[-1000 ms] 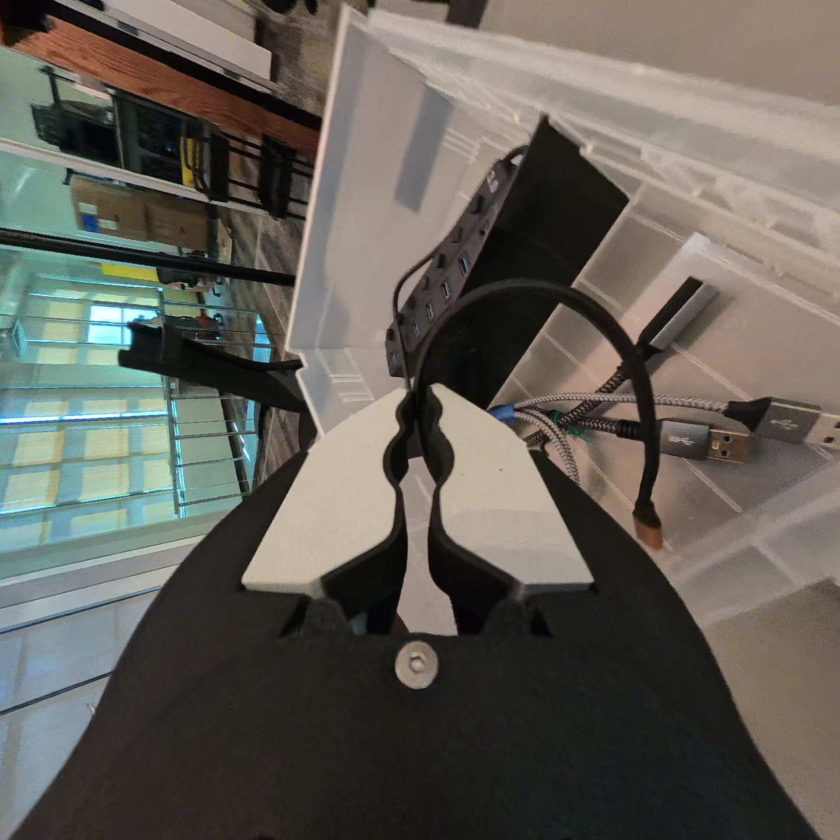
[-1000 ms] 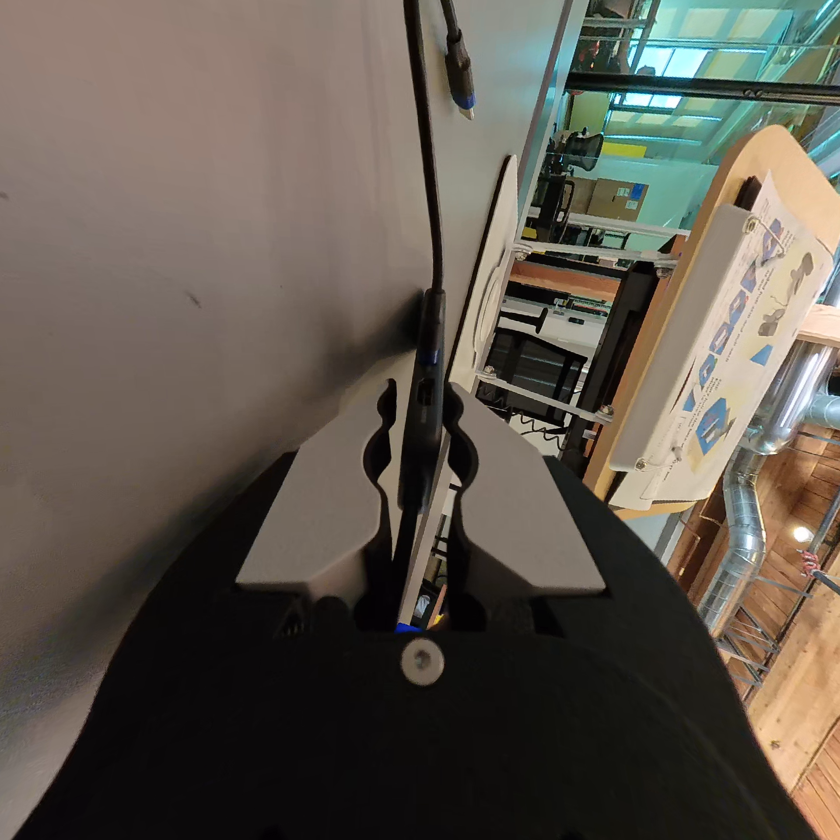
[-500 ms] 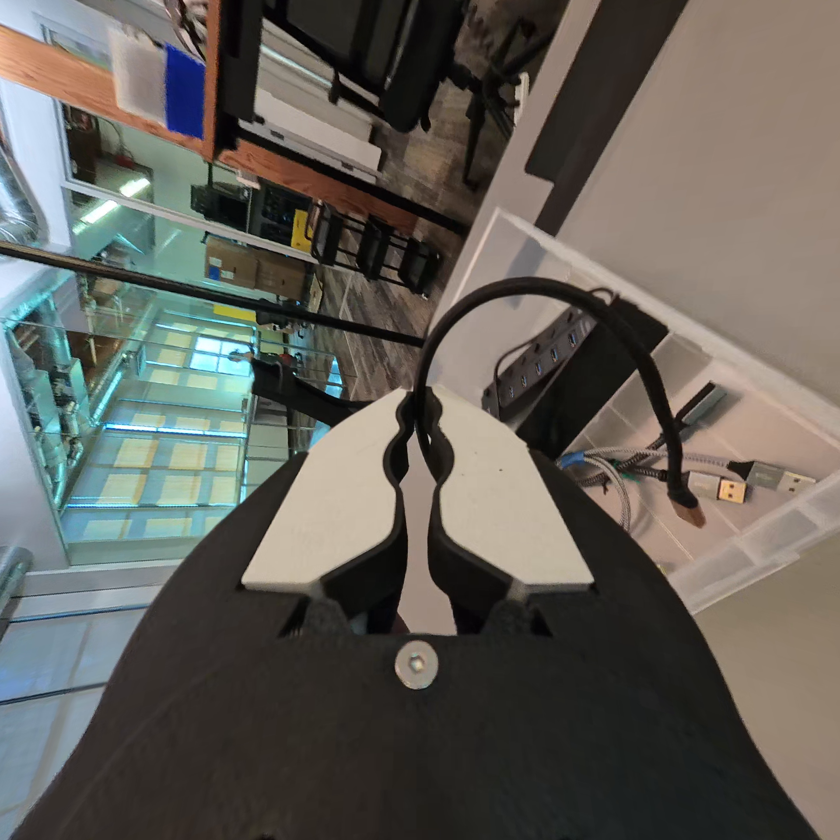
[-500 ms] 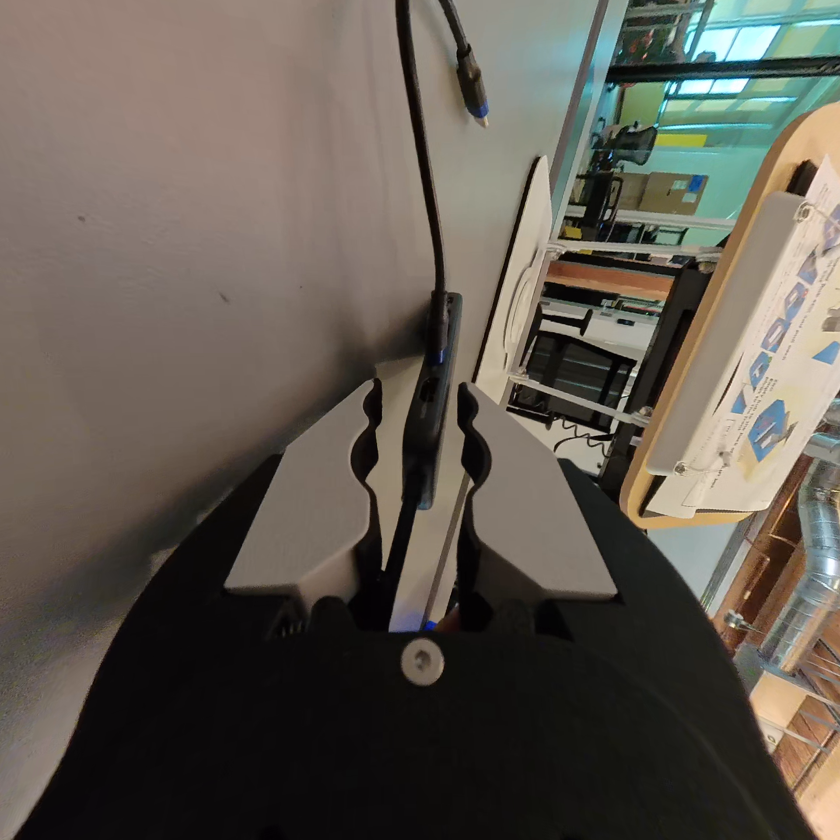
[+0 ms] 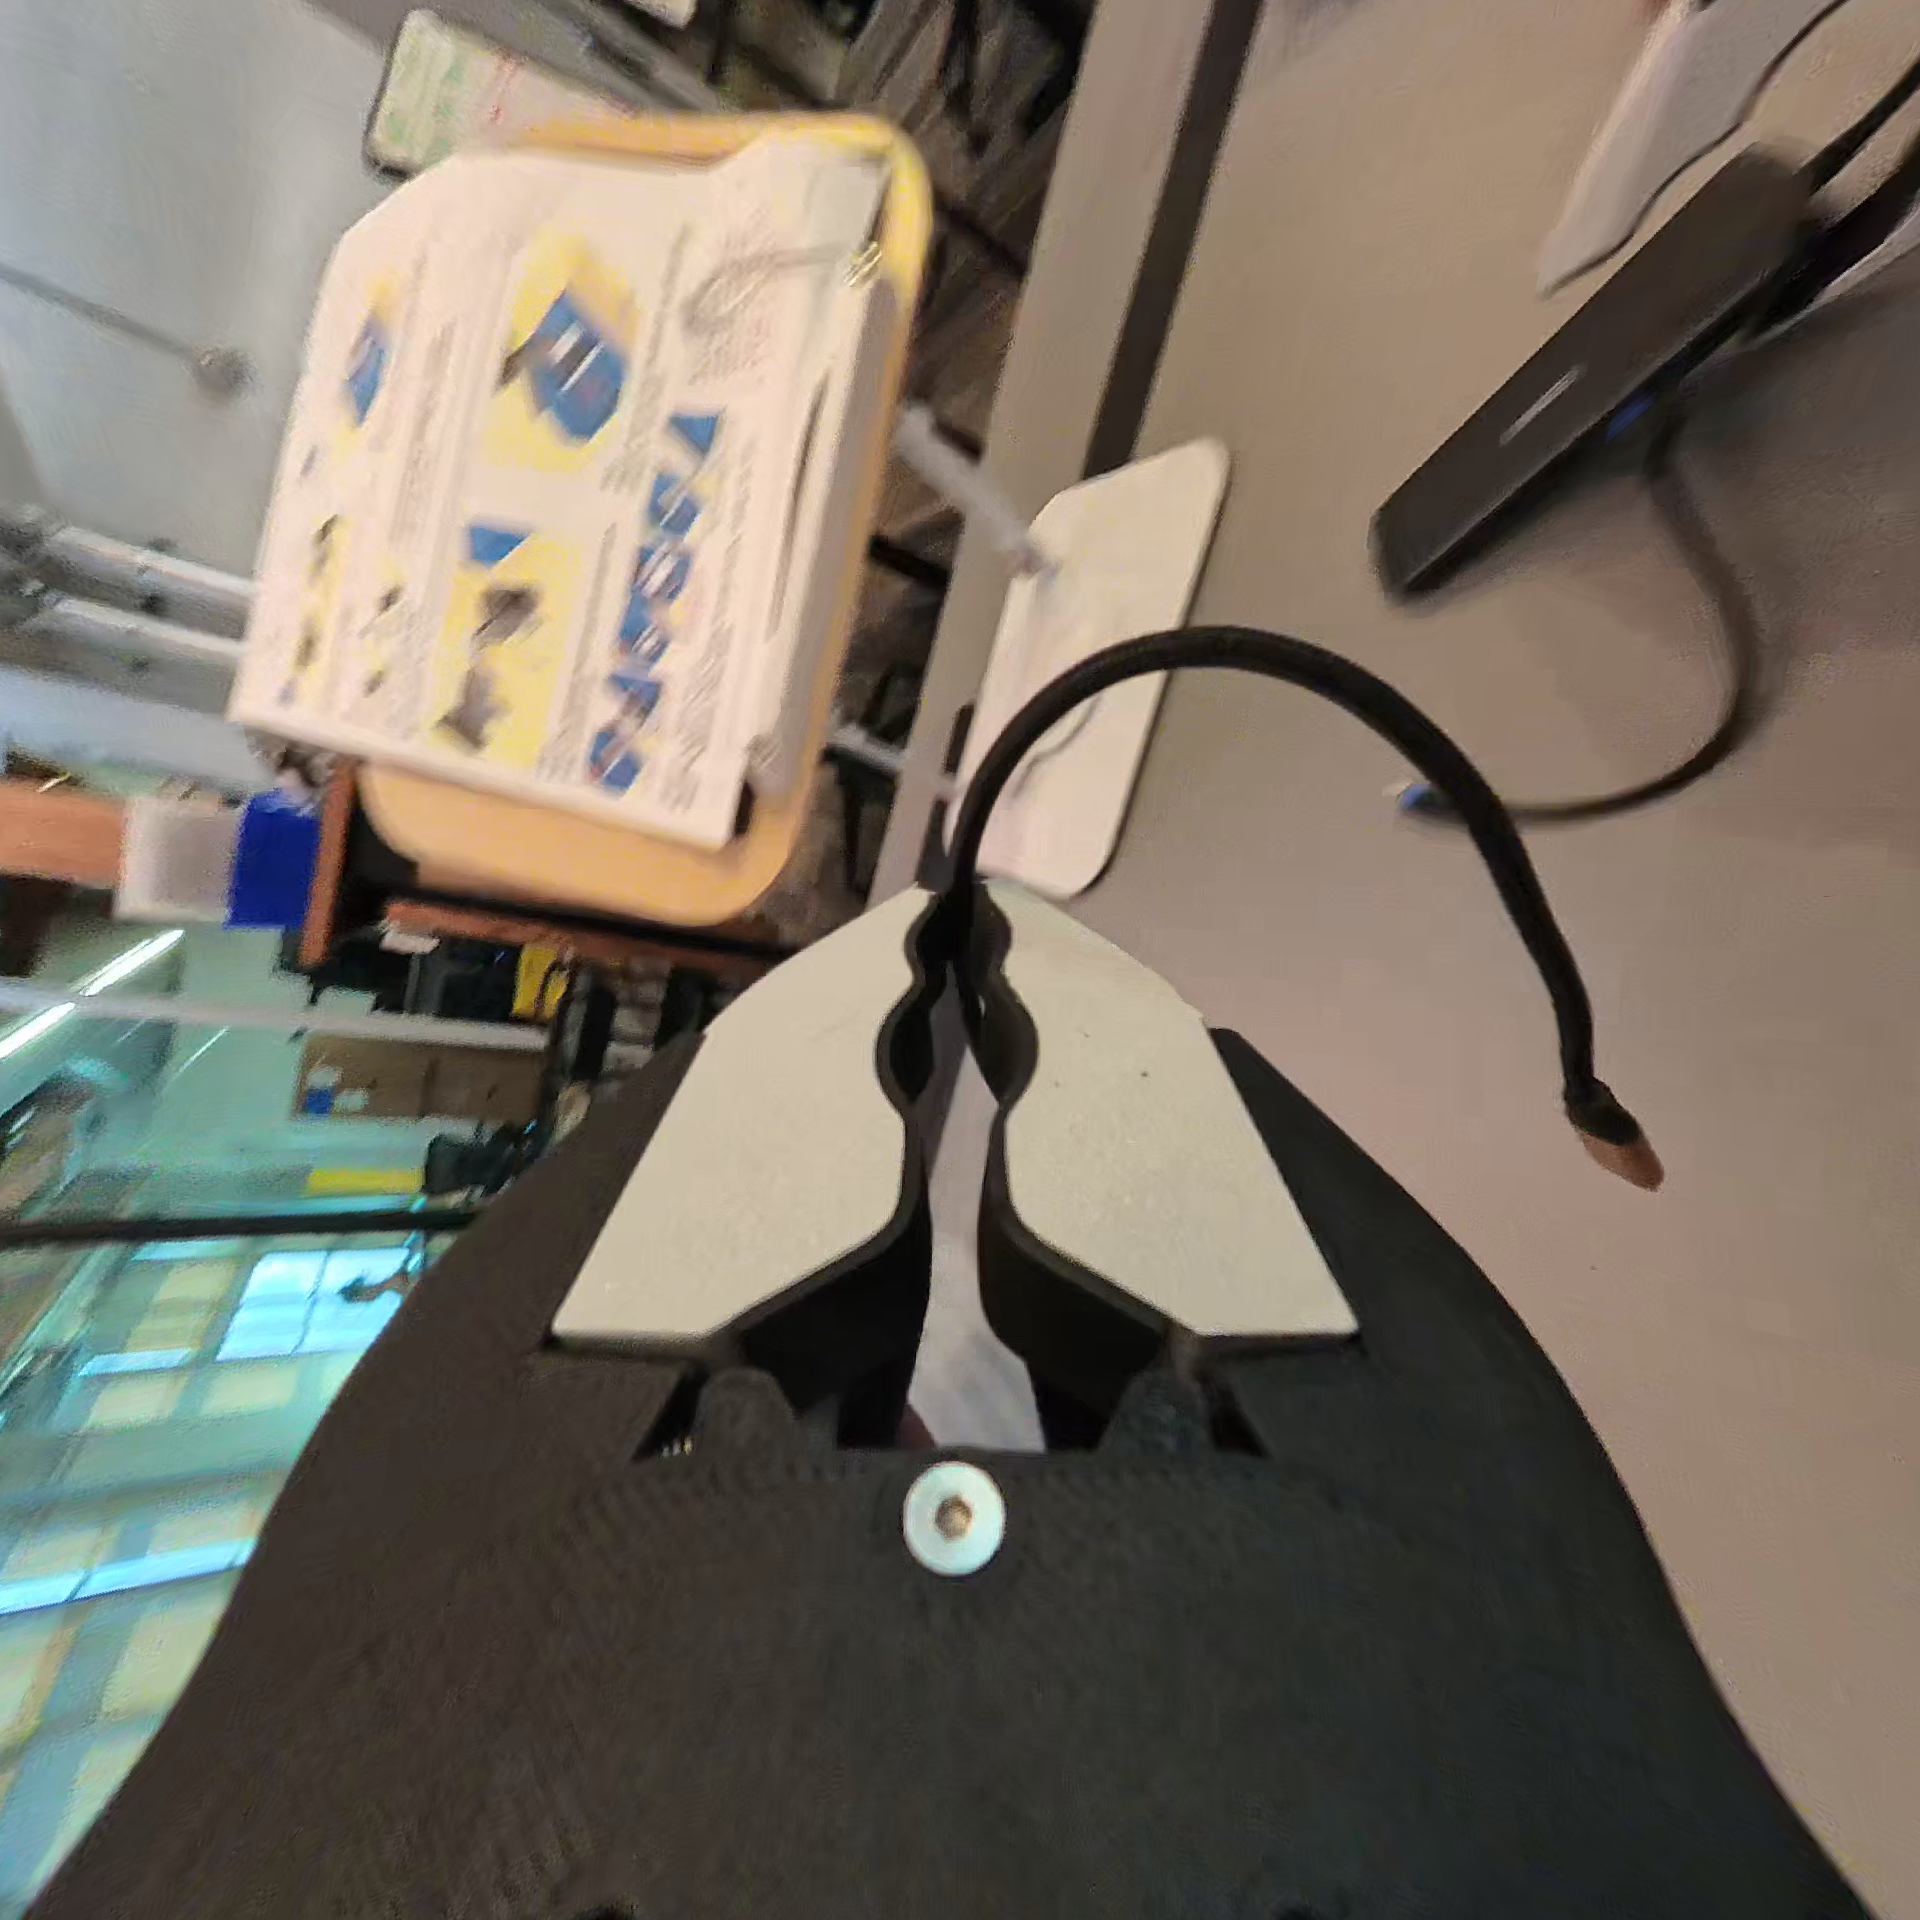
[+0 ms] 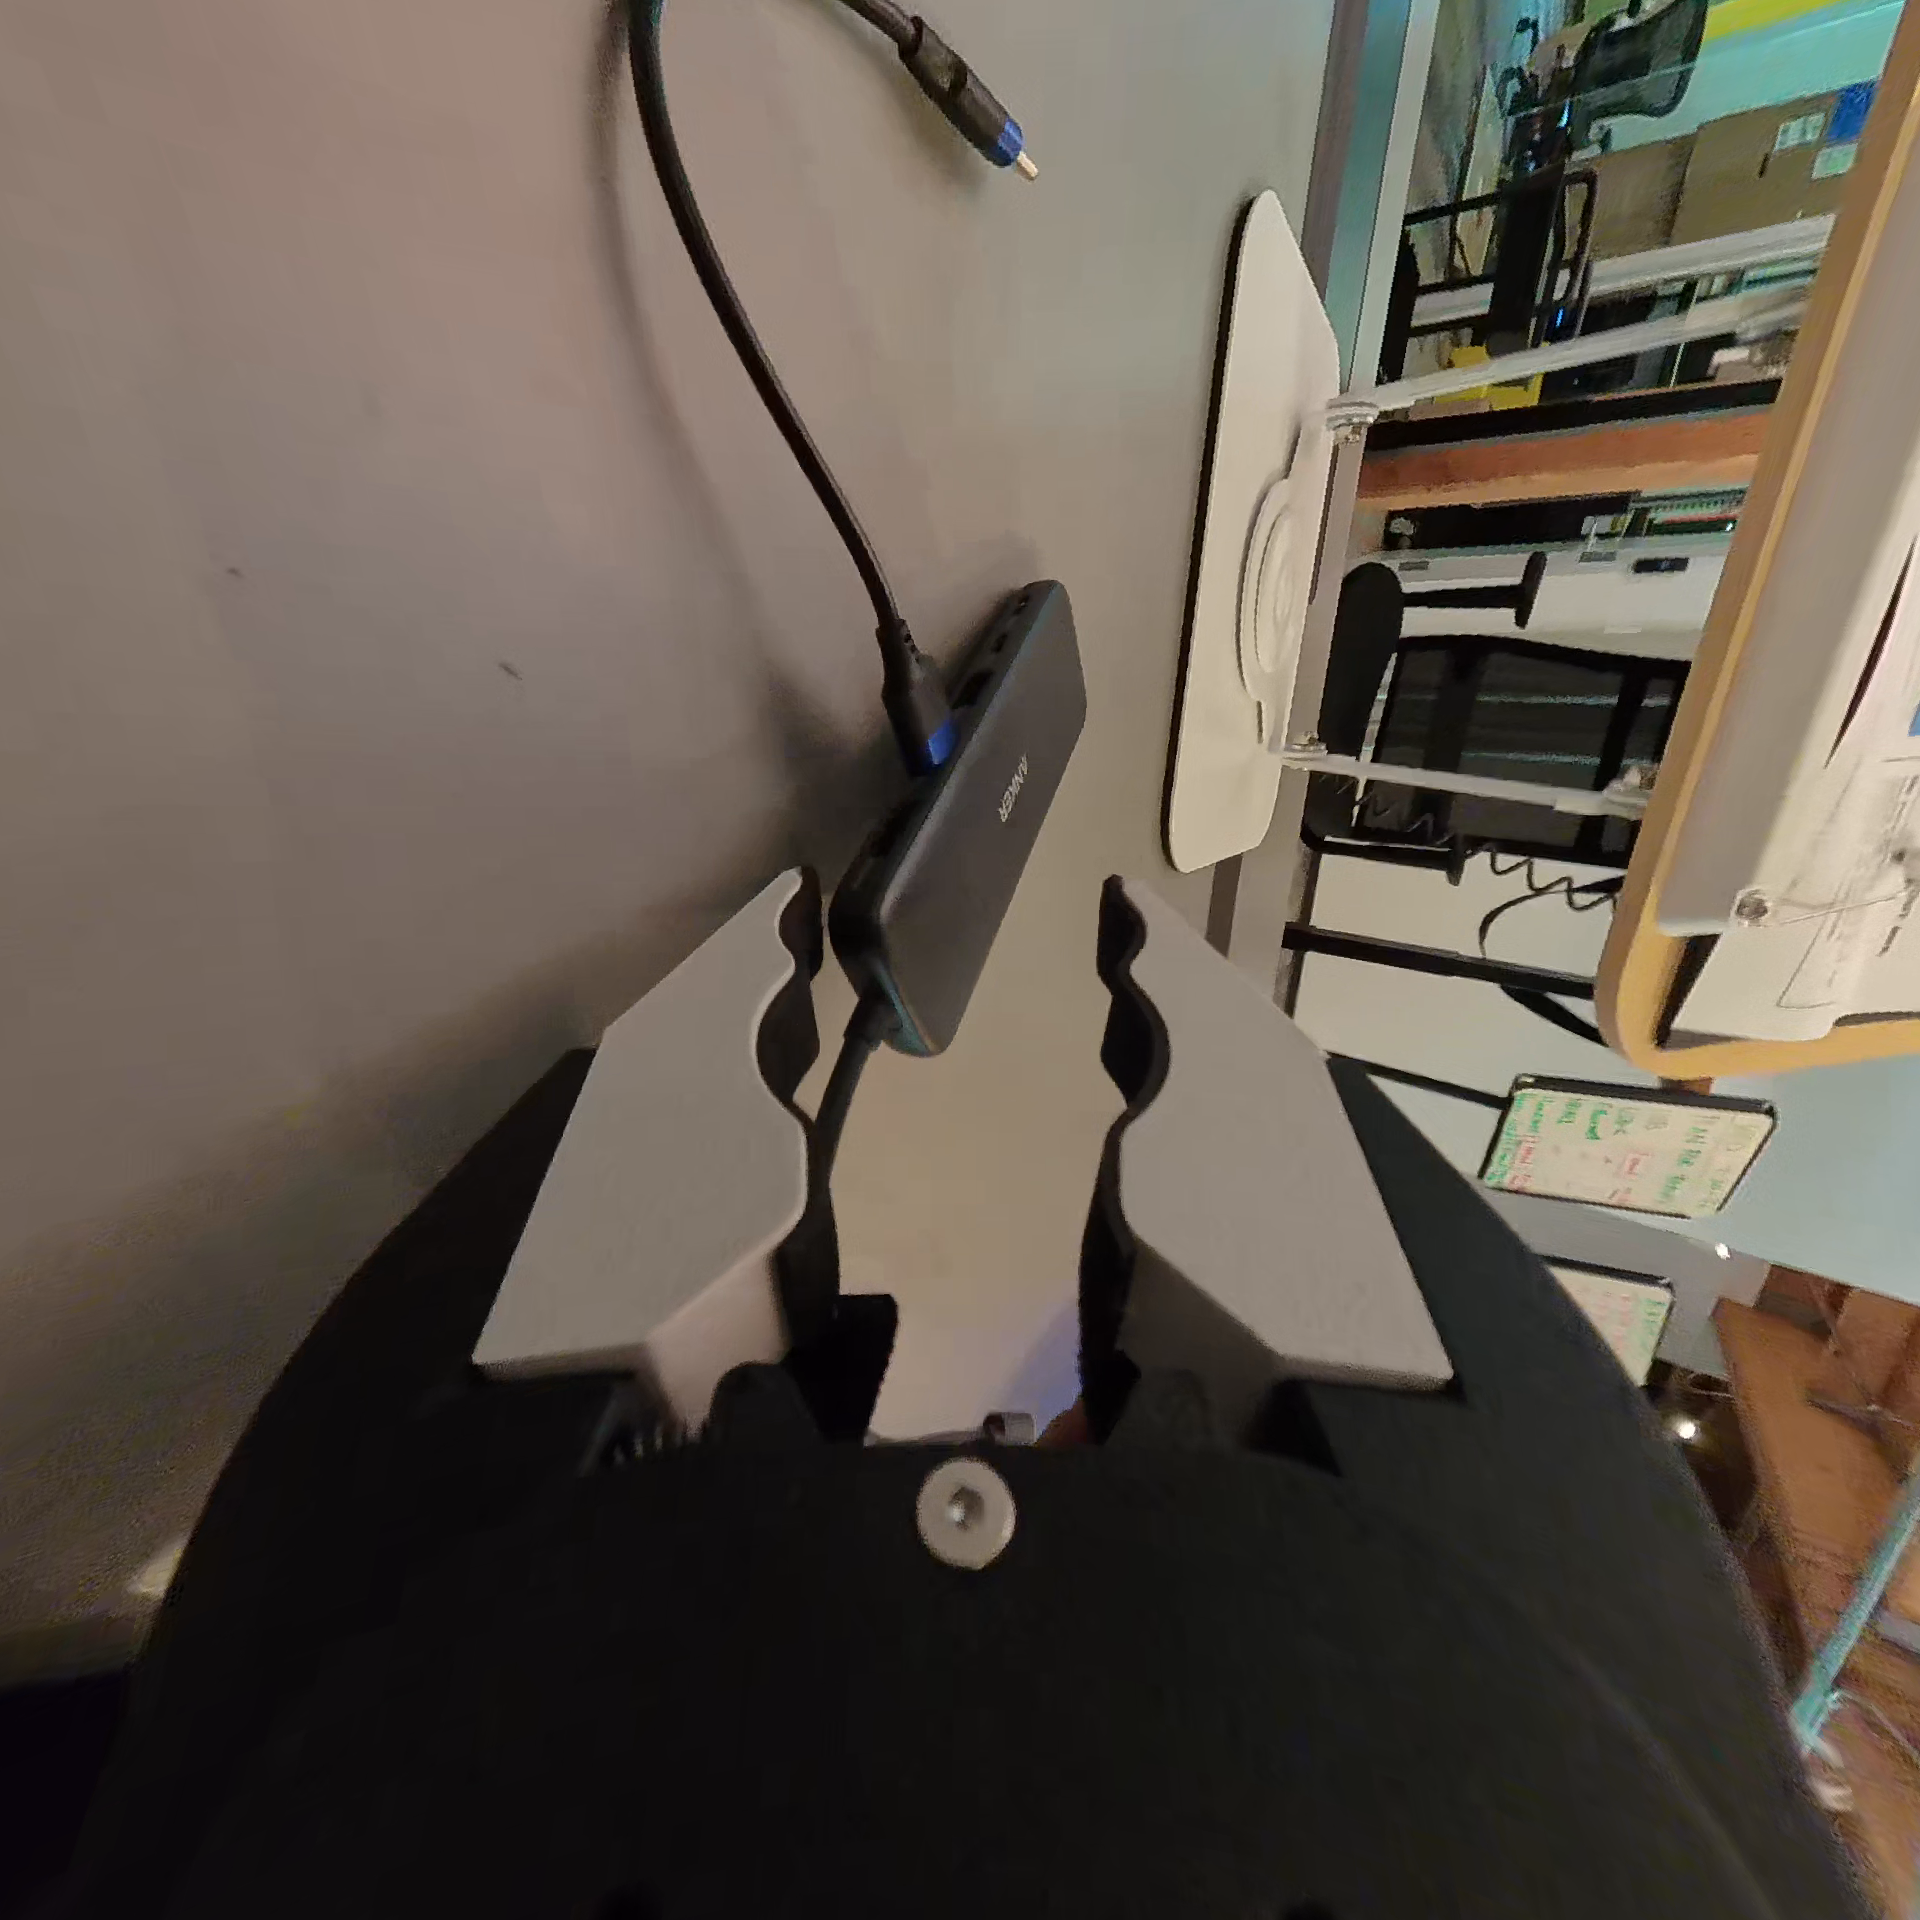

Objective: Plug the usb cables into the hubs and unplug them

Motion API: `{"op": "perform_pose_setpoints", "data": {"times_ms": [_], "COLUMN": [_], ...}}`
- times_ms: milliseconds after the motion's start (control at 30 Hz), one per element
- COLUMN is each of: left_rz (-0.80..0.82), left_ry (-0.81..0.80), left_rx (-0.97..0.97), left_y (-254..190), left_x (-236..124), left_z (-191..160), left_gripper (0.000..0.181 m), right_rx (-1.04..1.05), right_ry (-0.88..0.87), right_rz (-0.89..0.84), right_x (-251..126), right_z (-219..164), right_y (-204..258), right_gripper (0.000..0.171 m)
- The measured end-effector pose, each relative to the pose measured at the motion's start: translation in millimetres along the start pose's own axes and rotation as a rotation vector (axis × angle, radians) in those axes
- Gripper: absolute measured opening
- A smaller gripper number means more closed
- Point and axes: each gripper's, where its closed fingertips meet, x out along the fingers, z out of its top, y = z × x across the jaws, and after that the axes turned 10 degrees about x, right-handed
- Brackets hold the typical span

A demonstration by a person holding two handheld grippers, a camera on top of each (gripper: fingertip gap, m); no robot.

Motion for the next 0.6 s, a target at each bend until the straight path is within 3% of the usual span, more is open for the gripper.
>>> {"op": "perform_pose_setpoints", "data": {"times_ms": [133, 400, 500, 600], "left_rz": [-0.099, -0.077, -0.026, -0.021], "left_ry": [-0.131, -0.285, -0.395, -0.592], "left_rx": [-0.014, -0.037, -0.103, -0.247], "left_y": [-39.2, -57.0, -42.4, -19.3], "left_x": [44.5, 79.4, 71.4, 48.7], "left_z": [48.4, 79.0, 85.9, 102.0], "left_gripper": [0.003, 0.003, 0.003, 0.004], "right_rx": [0.090, 0.159, 0.181, 0.342], "right_ry": [0.030, 0.035, -0.050, -0.233], "right_rz": [-0.039, -0.039, -0.057, -0.028], "right_x": [-3.1, -23.8, -44.5, -71.9], "right_z": [-7.9, -20.0, -11.0, 15.4], "right_y": [-5.4, -0.1, -8.9, -32.9], "right_gripper": [0.062, 0.065, 0.055, 0.034]}}
